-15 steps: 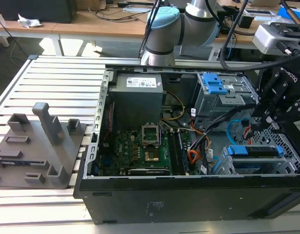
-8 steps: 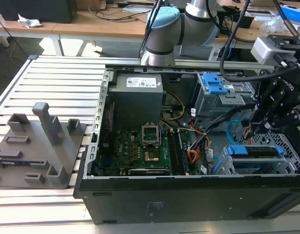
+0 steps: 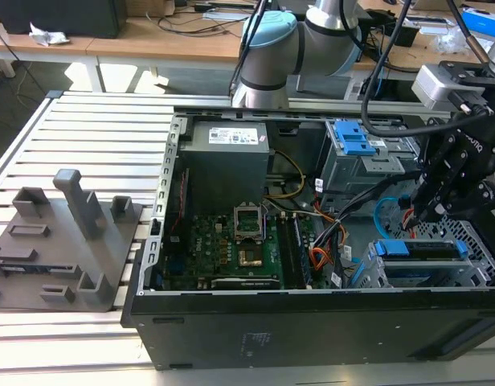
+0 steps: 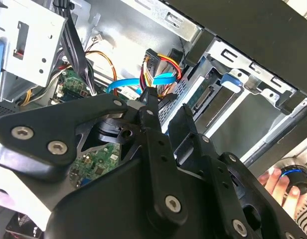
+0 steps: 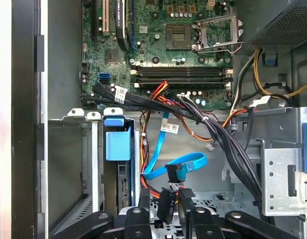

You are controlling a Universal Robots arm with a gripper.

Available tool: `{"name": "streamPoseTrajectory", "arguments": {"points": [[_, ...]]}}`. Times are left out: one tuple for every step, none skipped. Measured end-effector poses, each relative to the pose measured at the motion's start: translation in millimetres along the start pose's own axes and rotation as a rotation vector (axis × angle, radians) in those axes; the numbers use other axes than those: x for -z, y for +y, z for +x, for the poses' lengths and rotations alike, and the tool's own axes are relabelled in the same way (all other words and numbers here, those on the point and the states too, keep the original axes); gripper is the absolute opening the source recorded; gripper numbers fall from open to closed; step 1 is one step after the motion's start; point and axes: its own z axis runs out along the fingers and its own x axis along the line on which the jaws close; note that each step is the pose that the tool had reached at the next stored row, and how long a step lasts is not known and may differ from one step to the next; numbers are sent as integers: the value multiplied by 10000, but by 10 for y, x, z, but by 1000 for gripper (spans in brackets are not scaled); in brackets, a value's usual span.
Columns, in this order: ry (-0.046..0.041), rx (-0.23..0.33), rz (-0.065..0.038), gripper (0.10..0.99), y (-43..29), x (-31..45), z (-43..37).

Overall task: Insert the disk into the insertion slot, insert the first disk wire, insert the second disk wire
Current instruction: 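Insert the first disk wire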

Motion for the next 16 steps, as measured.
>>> {"name": "streamPoseTrajectory", "arguments": {"points": [[3, 0, 0, 361, 0, 0, 0], [8, 0, 0, 361, 0, 0, 0], [16, 0, 1, 345, 0, 0, 0], [22, -1, 1, 282, 0, 0, 0], [29, -1, 1, 220, 0, 0, 0], [33, -1, 1, 176, 0, 0, 0], [37, -1, 1, 176, 0, 0, 0], [41, -1, 1, 176, 0, 0, 0], [45, -2, 1, 176, 0, 0, 0], [49, -2, 1, 176, 0, 0, 0], [52, -2, 1, 176, 0, 0, 0], [58, -2, 2, 176, 0, 0, 0], [61, -2, 1, 176, 0, 0, 0], [66, -2, 2, 176, 0, 0, 0], [70, -3, 2, 176, 0, 0, 0], [71, 0, 1, 176, -9, 1, -1]]}}
